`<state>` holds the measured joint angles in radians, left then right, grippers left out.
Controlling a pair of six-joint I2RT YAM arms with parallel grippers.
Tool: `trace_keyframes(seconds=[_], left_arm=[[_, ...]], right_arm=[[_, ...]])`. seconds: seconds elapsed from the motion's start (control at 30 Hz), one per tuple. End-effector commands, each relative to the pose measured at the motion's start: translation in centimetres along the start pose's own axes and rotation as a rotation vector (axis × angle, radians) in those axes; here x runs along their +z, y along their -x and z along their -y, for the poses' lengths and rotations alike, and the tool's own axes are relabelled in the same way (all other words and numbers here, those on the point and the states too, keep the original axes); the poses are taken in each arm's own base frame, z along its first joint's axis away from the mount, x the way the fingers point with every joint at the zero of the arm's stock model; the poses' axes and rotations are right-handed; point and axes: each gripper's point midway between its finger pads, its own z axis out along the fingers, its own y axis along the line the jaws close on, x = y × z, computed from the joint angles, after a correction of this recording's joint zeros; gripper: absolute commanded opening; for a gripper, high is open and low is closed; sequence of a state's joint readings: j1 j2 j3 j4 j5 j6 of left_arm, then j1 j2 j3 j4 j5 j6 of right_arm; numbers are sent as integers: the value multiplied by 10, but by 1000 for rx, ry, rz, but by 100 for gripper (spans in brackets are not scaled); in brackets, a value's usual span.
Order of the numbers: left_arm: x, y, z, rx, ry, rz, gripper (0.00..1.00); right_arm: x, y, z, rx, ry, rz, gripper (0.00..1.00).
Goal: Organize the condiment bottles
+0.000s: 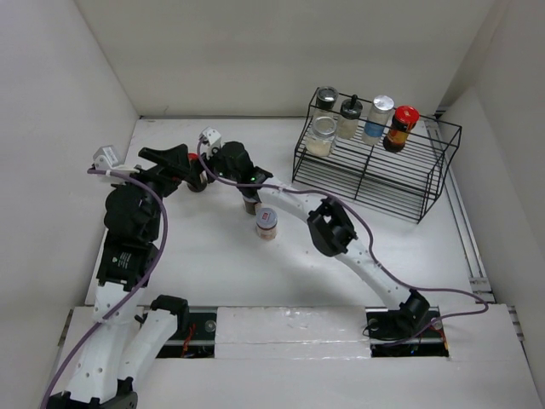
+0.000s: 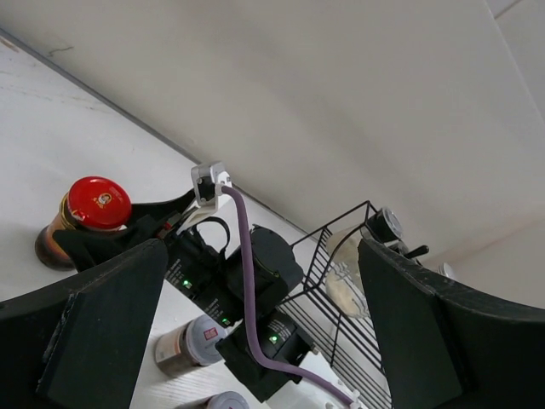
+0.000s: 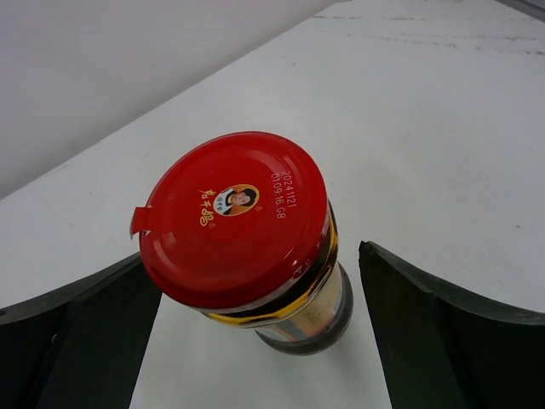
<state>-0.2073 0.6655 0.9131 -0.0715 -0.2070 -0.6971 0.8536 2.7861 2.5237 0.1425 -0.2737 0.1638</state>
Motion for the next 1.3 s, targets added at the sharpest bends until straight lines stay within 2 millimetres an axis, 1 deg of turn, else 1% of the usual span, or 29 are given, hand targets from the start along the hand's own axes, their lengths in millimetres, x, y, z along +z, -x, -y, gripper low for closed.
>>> trace_keyframes(seconds=[0.0,0.07,0.17,0.23,0.33,0.37,0.43,0.47,0.5,0.57,0.6,0.67,0.7,0.73,0.77,0.8,0.83,0.87,0.9,0.93,1.0,1.03,1.07,1.1,1.13,1.17,1.2,1.23,1.27], left_arm=[[-3,18,20,-2,-64,42,91],[-2,14,20,-2,-74,33,91],[0,5,21,0,-100,9,91],[3,1,21,-7,-100,-7,91],[1,4,23,-8,-103,-4,91],[-1,6,25,-10,-109,2,91],[-1,6,24,0,-109,3,91],[-1,6,24,0,-109,3,91],[-1,6,24,0,-109,3,91],[-3,5,23,0,-109,3,91],[-3,4,24,0,-116,-3,91],[-3,6,26,-2,-122,3,91],[0,3,24,1,-114,-6,91],[0,0,22,3,-106,-14,91],[0,0,22,3,-106,-14,91],[0,0,22,3,-106,-14,91],[-2,5,21,1,-100,3,91],[-5,10,21,-3,-98,24,91],[-4,13,17,-4,-76,43,91],[-7,18,18,2,-75,56,91],[-7,19,18,2,-75,57,91],[-10,21,20,0,-82,64,91],[-9,20,19,-1,-84,66,91],[-9,20,19,-1,-84,66,91],[-7,16,19,2,-87,52,91],[-4,12,19,5,-88,35,91],[-4,12,19,5,-88,35,91],[-5,10,21,6,-99,24,91],[-5,10,21,6,-100,24,91]], right_arm=[[6,48,-14,2,5,169,99],[8,43,-9,22,-16,182,98],[10,47,-7,64,-21,240,92],[10,59,-10,63,-10,282,89],[11,63,-6,75,-32,300,81],[12,55,-2,80,-45,287,75],[8,59,-4,79,-43,294,68],[9,47,-3,80,-37,281,65],[3,63,-10,71,-18,307,64],[-4,72,-17,73,5,325,61],[-16,91,-27,62,30,355,58],[-32,119,-40,44,67,401,58],[-48,150,-52,19,89,450,58],[-57,168,-53,-7,100,474,58],[-65,178,-66,-24,151,476,58],[-75,194,-68,-43,174,501,58],[-95,222,-74,-59,203,551,58],[-104,233,-83,-64,232,571,58],[-118,246,-78,-78,251,590,58],[-140,265,-88,-85,295,635,56],[-166,281,-90,-87,319,672,56],[-182,290,-80,-90,303,693,56],[-209,298,-84,-99,302,724,56],[-223,302,-82,-108,291,736,56],[-238,307,-70,-108,262,739,56],[-244,294,-62,-96,243,699,55],[-275,317,-70,-124,238,742,55],[-289,319,-68,-133,228,737,55],[-305,322,-55,-158,189,732,55]])
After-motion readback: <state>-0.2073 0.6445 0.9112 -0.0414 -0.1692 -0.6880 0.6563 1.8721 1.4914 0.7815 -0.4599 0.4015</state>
